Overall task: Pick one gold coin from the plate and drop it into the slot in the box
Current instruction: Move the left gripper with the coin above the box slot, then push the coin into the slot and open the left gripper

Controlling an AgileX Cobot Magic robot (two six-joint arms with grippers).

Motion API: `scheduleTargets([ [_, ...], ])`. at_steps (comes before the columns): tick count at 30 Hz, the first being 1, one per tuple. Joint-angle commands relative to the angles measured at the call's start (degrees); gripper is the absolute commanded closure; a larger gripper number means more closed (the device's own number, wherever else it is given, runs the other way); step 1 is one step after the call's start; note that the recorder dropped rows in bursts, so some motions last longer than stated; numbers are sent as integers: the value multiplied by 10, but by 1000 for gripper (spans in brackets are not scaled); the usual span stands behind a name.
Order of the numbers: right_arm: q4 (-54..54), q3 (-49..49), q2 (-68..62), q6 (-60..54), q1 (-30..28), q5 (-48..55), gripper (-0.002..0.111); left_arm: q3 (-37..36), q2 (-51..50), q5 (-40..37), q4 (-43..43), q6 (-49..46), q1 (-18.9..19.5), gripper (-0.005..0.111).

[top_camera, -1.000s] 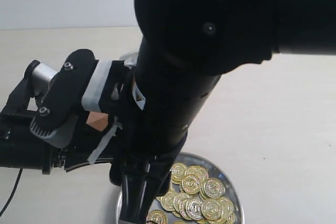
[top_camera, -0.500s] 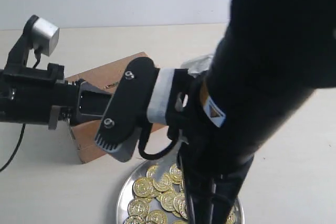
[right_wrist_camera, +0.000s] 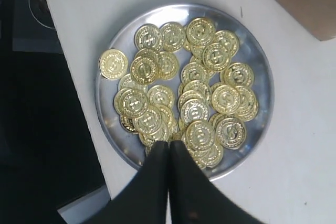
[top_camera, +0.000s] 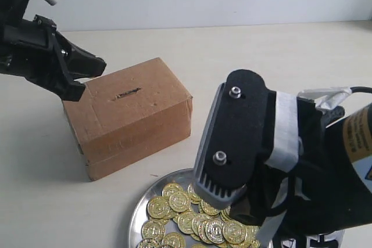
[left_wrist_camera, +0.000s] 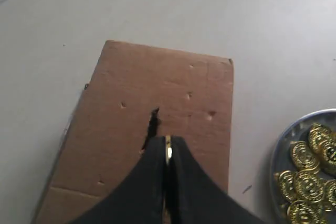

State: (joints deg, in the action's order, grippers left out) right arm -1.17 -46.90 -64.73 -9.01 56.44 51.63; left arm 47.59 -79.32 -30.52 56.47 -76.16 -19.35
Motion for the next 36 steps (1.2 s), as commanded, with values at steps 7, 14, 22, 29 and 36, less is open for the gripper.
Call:
scheduleTargets([
  [7,-4,5,7,0,-1,-20,108,72,-133,-16,-11,-77,0,107],
  [14,-4,5,7,0,-1,-20,108,121,-192,-65,-4,-91,0,107],
  [22,-4,5,7,0,-1,-20,108,123,-217,-65,-3,-105,0,107],
  [29,-4,5,7,0,-1,-20,108,123,-226,-53,-3,-125,0,107],
  [36,-4,5,7,1,-1,-20,108,123,-226,-54,-3,-126,0,107],
])
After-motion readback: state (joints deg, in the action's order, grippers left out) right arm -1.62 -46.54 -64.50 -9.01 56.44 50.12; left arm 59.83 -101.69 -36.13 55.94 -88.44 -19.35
